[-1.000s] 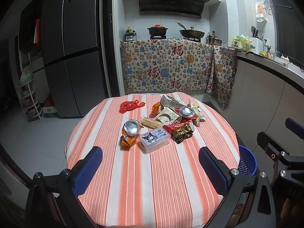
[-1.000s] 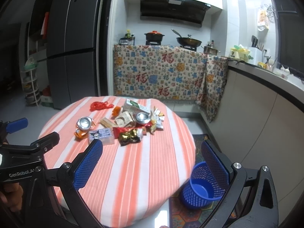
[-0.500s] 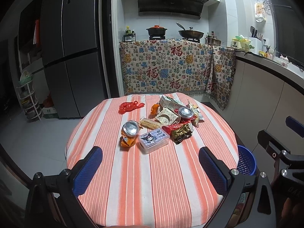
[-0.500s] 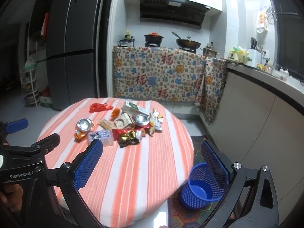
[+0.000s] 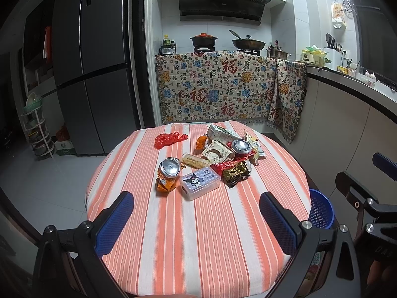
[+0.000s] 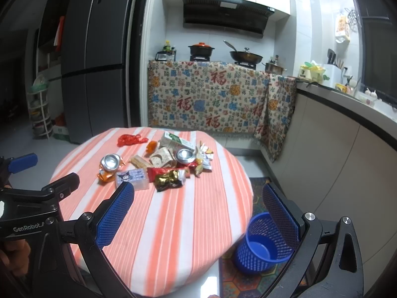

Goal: Collect trash

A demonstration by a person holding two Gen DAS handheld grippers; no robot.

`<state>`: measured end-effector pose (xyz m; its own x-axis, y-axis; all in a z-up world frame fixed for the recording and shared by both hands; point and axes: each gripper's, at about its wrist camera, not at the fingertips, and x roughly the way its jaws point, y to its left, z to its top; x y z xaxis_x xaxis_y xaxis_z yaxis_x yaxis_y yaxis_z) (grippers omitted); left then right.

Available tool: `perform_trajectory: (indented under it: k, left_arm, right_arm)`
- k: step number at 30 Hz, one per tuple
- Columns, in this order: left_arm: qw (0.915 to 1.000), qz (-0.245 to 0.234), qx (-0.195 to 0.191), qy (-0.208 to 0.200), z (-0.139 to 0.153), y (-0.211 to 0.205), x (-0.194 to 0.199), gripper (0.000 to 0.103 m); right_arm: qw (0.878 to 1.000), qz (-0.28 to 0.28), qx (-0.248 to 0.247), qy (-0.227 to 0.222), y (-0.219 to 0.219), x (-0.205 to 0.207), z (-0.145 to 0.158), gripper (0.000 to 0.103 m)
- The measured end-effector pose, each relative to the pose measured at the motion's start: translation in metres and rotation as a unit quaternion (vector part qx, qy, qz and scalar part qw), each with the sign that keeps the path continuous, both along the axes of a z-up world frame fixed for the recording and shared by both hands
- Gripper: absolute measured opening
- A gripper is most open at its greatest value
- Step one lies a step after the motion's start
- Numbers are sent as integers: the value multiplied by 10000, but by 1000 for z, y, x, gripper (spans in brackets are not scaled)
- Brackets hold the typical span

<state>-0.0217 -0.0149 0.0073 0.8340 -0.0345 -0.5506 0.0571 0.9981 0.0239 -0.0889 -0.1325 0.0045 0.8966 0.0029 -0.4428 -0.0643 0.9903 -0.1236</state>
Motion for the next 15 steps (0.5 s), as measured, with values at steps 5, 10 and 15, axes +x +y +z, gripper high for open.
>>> perform_trajectory:
  k: [5,10,15]
  left_arm:
    - [10000,-7,4,10,1,-1,-1,103]
    - [10000,-7,-2,53,0,0,-1,103]
    - [10000,-6,-20,80,-1,2,0,103]
  right_arm:
    - [10000,3,1,10,0,-1,0,103]
    - [10000,1,11,9,-1,-2,-1,103]
    - [10000,0,6,9,-1,-2,-1,103]
